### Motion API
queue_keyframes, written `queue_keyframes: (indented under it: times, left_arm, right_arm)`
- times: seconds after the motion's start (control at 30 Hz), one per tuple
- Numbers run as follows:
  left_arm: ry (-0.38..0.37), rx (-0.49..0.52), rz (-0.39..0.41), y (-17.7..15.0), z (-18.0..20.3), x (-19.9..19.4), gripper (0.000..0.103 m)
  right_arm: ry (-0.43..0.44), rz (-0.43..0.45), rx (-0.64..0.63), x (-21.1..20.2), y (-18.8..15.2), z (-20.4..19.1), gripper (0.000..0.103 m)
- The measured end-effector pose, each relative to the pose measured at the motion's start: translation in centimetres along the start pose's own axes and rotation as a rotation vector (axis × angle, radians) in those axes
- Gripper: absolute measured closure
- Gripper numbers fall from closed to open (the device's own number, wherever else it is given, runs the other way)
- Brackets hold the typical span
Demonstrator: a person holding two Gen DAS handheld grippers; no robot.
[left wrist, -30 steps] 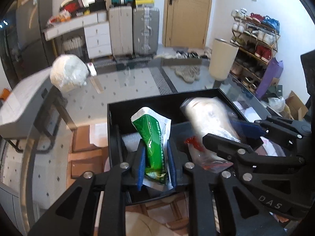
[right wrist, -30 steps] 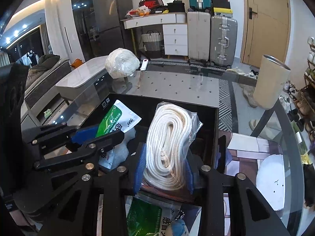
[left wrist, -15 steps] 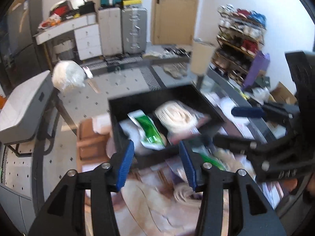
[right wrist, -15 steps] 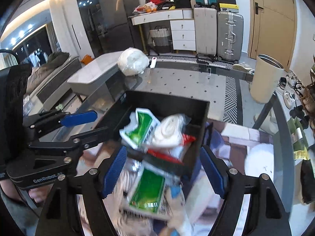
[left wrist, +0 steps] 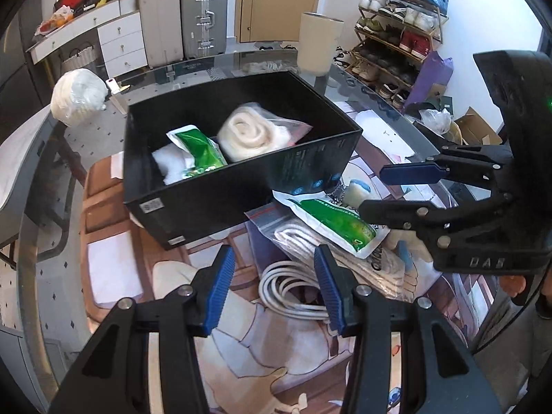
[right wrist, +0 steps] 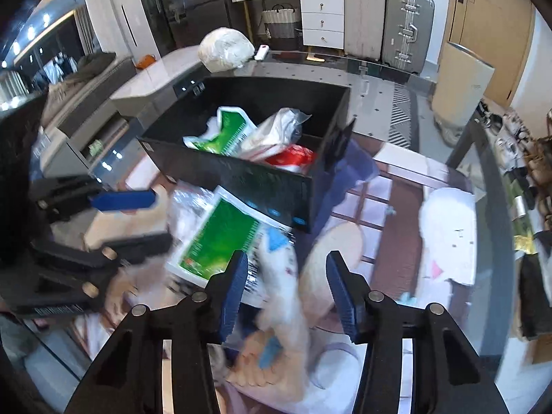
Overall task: Organize soft objects
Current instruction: 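Reach the left tool toward the white cable while the right tool grasps the white plush toy, then close the left tool on the white cable coil while the right tool holds the plush toy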
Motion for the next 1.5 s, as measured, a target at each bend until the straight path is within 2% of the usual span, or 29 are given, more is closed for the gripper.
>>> queue_keyframes:
  times: [0.2, 0.37, 0.5, 0.57, 0.7, 0.77, 0.83, 0.93, 1.03, 1.2, 1.37, 1.5]
  left_arm:
    - [-0.024, -0.006, -0.005, 0.8, 0.5, 0.2, 0.055]
    - [-0.040, -0.013, 0.000, 1.7, 1.2, 0.7, 0.055]
    - [-0.038, -0.010, 0.002, 2.0, 1.8, 1.1, 0.053]
    - [-0.032, 0.000, -0.015, 1.9, 2.0, 1.5, 0.049]
    - [-0.022, 0.011, -0.058, 0.7, 2.0, 1.7, 0.048]
    - [0.003, 0.027, -0.073, -0.2, 2.0, 1.4, 0.045]
    - [0.035, 0.044, -0.077, -1.4, 1.9, 1.0, 0.031]
    - [0.058, 0.030, -0.050, -2.3, 1.7, 0.2, 0.025]
    - [0.047, 0.023, -0.073, -2.8, 1.7, -0.2, 0.024]
    - [0.013, -0.001, -0.193, -4.2, 2.7, 1.3, 0.020]
    - [0.008, -0.009, -0.196, -3.8, 3.2, 1.5, 0.018]
    - [-0.009, 0.025, -0.202, -4.0, 2.6, 1.0, 0.030]
  right_arm:
    - [-0.021, -0.048, -0.017, 1.0, 0.1, -0.3, 0.054]
    - [-0.035, -0.073, -0.005, 1.2, -0.6, 0.9, 0.069]
    - [0.002, -0.089, 0.008, 1.6, -1.0, 1.1, 0.078]
    - [-0.004, -0.092, -0.001, 1.5, -1.0, 1.0, 0.078]
    - [-0.089, -0.083, -0.026, 0.7, -0.6, 1.8, 0.078]
    - [-0.092, -0.087, -0.015, 0.7, -0.7, 2.3, 0.078]
    - [-0.100, -0.093, -0.025, 0.8, -1.0, 2.4, 0.078]
    - [-0.133, -0.102, -0.059, 0.8, -1.4, 1.9, 0.078]
    - [-0.140, -0.103, -0.065, 1.1, -1.9, 1.8, 0.078]
    - [-0.144, -0.098, -0.058, 0.8, -2.2, 1.9, 0.078]
    - [-0.149, -0.102, -0.068, 0.9, -2.1, 1.7, 0.078]
    - [-0.145, -0.108, -0.067, 0.9, -2.1, 1.6, 0.078]
Point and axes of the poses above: each gripper's, at about its wrist camera, not at the fingertips, and x roughly the way its jaws point, z to its right, y to its top, the point moved 5 cm from there along x, roughly the way its jaws point, and after that the axes turned 2 degrees about y, right-handed, at the moved point
